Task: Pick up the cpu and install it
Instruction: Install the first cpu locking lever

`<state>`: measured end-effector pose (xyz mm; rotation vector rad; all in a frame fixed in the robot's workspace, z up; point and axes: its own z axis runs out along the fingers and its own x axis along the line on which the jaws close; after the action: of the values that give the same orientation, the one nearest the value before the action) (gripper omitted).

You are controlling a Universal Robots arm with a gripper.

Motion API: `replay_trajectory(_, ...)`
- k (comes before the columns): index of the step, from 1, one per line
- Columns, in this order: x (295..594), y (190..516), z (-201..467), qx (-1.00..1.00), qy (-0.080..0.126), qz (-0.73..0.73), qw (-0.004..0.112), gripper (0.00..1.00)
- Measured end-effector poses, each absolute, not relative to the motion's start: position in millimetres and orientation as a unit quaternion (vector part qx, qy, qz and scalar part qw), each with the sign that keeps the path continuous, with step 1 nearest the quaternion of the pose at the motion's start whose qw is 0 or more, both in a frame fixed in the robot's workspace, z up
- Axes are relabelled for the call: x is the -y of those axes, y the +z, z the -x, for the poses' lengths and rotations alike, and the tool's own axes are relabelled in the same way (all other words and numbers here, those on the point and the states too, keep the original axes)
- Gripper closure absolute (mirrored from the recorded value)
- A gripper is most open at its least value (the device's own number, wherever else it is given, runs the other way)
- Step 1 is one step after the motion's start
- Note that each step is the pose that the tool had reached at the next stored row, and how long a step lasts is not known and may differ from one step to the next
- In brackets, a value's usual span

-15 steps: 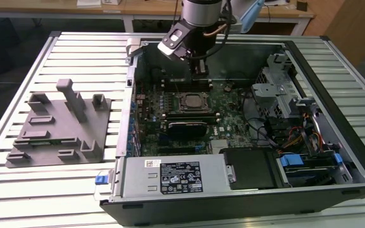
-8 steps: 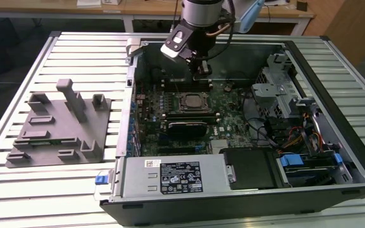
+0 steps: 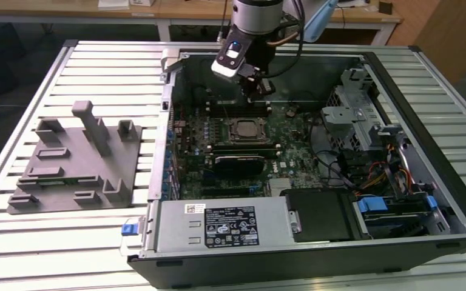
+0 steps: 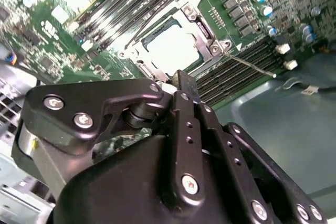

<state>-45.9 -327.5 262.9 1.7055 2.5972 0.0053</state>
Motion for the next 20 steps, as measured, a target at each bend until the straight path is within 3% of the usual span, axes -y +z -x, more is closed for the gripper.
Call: replay_trajectory(20,327.5,262.9,46.1,-0.873,0.003,-0.488,0.017,0.89)
